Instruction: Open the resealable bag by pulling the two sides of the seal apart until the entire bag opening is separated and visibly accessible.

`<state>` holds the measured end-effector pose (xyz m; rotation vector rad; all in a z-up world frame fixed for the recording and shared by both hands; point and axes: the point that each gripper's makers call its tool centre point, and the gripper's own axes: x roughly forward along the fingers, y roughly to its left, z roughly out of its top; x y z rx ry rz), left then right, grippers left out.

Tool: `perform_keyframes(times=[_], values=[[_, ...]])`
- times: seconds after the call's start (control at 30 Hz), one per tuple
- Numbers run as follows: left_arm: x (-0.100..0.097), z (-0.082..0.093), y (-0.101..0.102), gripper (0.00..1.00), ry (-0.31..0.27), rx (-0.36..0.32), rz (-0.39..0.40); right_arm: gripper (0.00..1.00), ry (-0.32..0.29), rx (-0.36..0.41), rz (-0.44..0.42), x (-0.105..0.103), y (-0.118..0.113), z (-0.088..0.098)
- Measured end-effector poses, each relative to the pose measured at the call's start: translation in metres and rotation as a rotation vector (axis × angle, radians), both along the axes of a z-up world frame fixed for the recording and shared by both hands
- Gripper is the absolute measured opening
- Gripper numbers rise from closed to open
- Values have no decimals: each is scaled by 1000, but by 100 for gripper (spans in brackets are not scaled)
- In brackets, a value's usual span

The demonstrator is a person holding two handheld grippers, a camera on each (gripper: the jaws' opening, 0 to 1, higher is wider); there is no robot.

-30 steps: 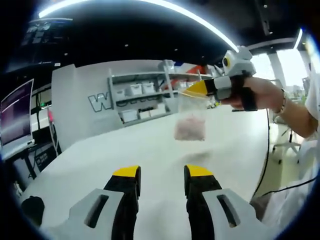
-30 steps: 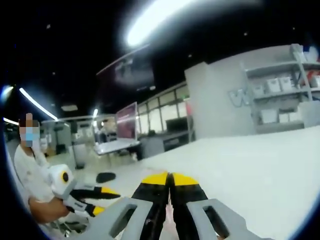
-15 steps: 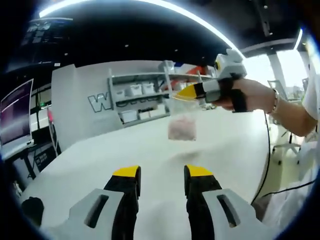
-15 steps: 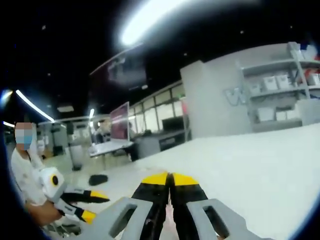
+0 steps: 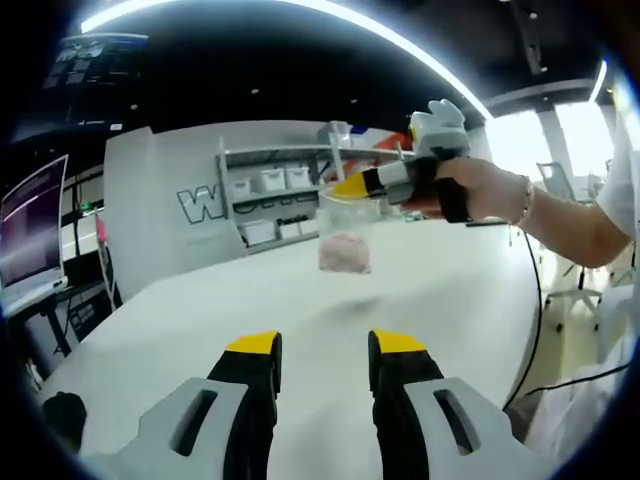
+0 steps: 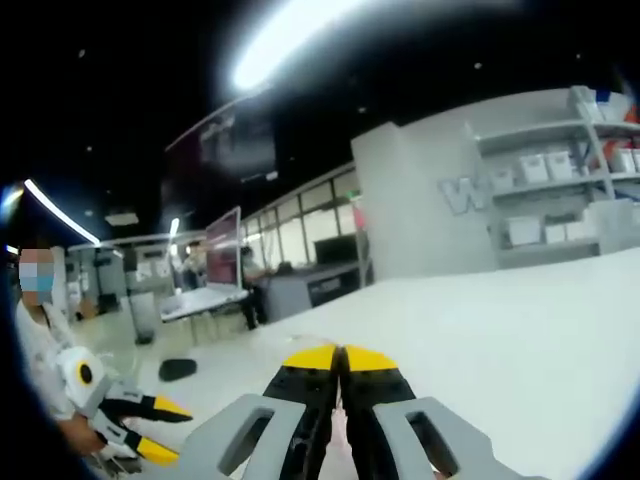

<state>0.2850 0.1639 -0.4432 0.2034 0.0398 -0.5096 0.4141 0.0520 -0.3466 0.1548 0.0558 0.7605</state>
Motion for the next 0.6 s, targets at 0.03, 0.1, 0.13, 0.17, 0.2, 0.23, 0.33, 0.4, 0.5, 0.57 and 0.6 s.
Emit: perform_keyframes(times=[0.03,0.1,0.13,0.17,0.2,0.23,0.33,0.4,0.5,0.57,0.6], values=[[0,0,0,34,-1,1,-1,0,-1,0,-2,1,0,0],[0,1,-1,34,-2,0,-2,0,-1,2,-4,2,0,1],[0,1,-1,34,-2,-1,-2,0,-1,5,-5,3,0,1],[0,1,-2,34,-1,-1,-3,0,0,6,-6,4,0,1],[0,0,-2,34,0,-2,-4,0,1,7,-7,5,0,1],[0,0,-2,34,0,-2,-5,0,3,8,-9,6,0,1],[0,0,-3,33,0,-4,-7,0,7,10,-11,8,0,0],[0,1,-3,33,0,-4,-8,0,7,8,-14,9,-1,0],[1,0,-4,33,2,-3,-11,0,7,4,-20,12,-2,-1],[1,0,-4,33,2,-2,-13,0,10,4,-24,14,-3,-2],[2,0,-4,33,1,-2,-14,0,13,5,-26,16,-3,-3]])
